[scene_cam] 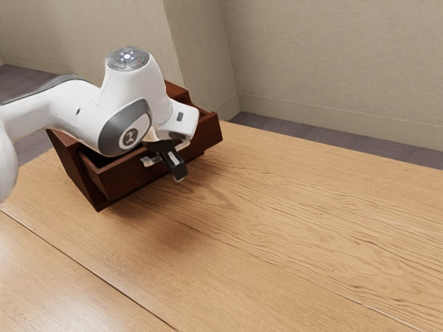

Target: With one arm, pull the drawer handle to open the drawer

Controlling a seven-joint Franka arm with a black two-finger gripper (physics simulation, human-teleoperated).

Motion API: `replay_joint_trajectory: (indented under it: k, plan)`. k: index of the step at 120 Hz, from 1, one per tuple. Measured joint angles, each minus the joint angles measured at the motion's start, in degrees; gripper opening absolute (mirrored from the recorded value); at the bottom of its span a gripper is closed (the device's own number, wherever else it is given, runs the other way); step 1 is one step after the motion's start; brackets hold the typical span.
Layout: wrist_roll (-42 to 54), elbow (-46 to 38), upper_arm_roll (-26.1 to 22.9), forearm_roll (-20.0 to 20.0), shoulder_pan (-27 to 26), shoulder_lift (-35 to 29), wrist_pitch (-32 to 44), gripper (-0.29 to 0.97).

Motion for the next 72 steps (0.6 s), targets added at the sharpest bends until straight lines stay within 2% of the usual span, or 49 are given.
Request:
replay_joint_trajectory:
  k: [9, 28, 39, 47, 54, 61, 72]
  plan:
    - [-0.2, -0.3, -0.9, 0.0, 0.0, -0.2, 0.0, 0.51]
    - [-0.5, -2.3, -2.5, 0.0, -0.2, -2.4, 0.0, 0.45]
    - [-0.7, -2.9, -2.7, 0.0, -0.5, -5.7, -0.3, 0.53]
    - [-0.8, -2.9, -2.7, 0.0, -0.4, -10.7, -1.9, 0.57]
    - [-1.0, -0.9, -2.8, -0.2, -0.9, -16.3, -5.4, 0.6]
    - [-2.4, 4.3, -2.7, -0.9, -4.6, -19.2, -11.5, 0.62]
    - [-6.5, 8.4, -2.6, -6.3, -7.2, -20.4, -21.3, 0.64]
